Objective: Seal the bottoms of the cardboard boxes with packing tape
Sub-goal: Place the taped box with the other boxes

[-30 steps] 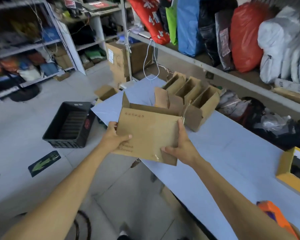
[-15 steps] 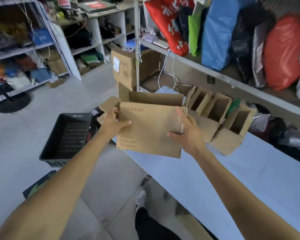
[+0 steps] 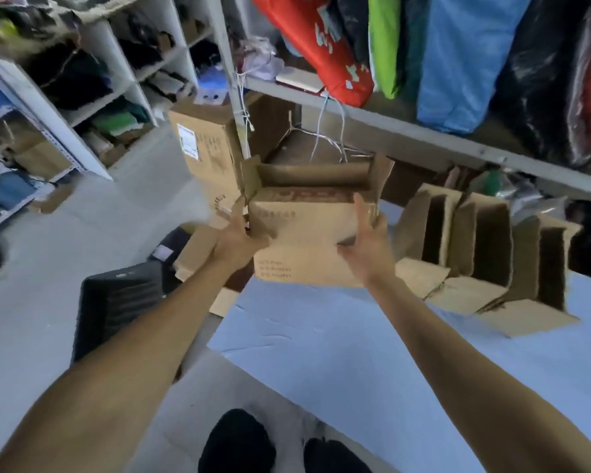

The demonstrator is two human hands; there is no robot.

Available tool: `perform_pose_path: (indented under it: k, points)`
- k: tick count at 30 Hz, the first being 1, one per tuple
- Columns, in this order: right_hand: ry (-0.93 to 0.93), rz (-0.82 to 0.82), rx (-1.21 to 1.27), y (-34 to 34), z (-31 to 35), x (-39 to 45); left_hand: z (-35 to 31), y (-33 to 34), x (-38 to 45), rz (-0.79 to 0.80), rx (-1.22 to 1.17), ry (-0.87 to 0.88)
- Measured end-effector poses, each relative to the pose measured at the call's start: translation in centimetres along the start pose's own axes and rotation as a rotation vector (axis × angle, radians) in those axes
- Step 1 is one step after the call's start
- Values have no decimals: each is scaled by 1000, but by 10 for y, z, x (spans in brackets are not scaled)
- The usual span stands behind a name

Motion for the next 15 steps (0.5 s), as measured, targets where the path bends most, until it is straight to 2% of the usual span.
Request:
perform_pose_path:
  k: [2,6,12,15]
  points:
    - [59,-99,-24,5,-3,22,0,5,39,51,-98,25]
    - [229,-268,-11,15,-14,50,-5,18,105,221,-95,103]
    - [336,-359,102,26,-17,49,7,28,150,348,19,167]
    - [387,-346,131,22,-11,44,11,24,147,384,78,162]
Point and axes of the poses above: each hand's wrist, its own x-axis towards the middle knuckle, its own y-axis out of the palm, z = x × y, the point moved 1 cm from there along x, towards the middle knuckle, and after that the axes turned 4 degrees about z, right-handed, at the moved point
